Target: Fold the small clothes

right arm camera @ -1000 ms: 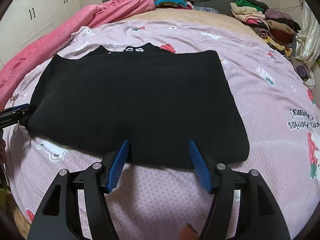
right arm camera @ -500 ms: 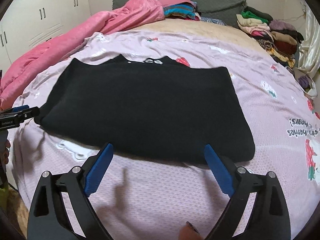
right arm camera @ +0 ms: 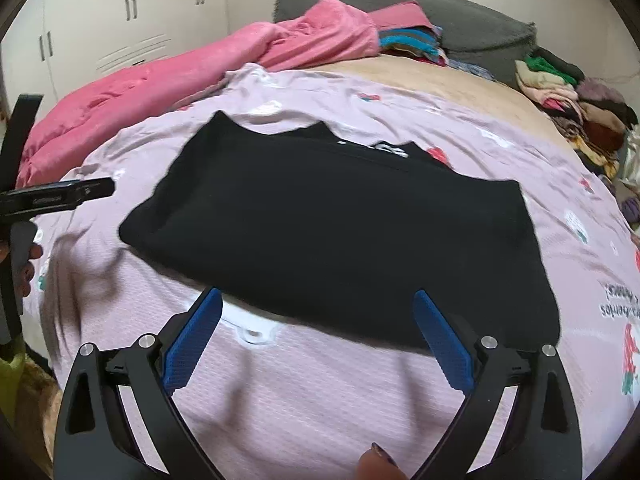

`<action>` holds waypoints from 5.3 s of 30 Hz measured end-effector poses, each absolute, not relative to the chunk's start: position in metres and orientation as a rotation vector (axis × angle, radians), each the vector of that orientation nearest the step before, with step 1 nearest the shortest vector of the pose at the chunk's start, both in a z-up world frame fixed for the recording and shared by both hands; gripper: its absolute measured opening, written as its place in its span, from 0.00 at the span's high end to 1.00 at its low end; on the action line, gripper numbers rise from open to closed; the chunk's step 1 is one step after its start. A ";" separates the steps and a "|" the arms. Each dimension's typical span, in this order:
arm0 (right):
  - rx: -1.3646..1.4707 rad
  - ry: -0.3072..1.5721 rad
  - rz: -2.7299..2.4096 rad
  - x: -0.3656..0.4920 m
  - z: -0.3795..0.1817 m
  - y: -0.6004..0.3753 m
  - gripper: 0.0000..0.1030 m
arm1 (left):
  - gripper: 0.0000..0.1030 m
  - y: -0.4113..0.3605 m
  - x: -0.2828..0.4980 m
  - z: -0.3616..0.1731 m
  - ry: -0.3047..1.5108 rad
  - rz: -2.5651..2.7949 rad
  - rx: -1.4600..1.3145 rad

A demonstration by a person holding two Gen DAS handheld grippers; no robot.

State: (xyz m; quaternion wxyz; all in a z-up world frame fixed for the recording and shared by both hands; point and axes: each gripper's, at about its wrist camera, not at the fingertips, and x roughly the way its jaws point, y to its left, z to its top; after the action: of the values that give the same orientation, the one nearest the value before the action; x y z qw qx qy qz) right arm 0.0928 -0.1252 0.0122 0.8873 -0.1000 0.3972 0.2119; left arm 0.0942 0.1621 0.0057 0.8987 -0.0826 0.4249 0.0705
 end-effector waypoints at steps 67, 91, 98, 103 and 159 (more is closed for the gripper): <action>-0.281 0.439 0.431 0.083 0.038 -0.084 0.91 | 0.71 0.040 0.226 0.046 0.938 -0.221 -0.297; -0.112 0.498 0.255 0.093 0.028 -0.205 0.91 | 0.71 -0.099 0.251 0.045 1.003 -0.348 -0.153; -0.097 0.540 0.217 0.103 0.013 -0.221 0.91 | 0.68 -0.121 0.259 0.033 1.040 -0.371 -0.130; -0.023 0.602 0.221 0.112 0.000 -0.237 0.91 | 0.61 -0.136 0.266 0.023 1.071 -0.384 -0.119; 0.079 0.977 0.423 0.271 -0.013 -0.306 0.90 | 0.14 -0.089 0.211 -0.017 1.028 -0.300 -0.105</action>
State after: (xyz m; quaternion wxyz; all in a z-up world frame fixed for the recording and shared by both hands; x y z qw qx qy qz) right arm 0.2706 -0.3064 -0.0130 0.8607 0.0378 0.4658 0.2018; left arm 0.2110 -0.0887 -0.0168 0.8588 -0.0499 0.4894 -0.1430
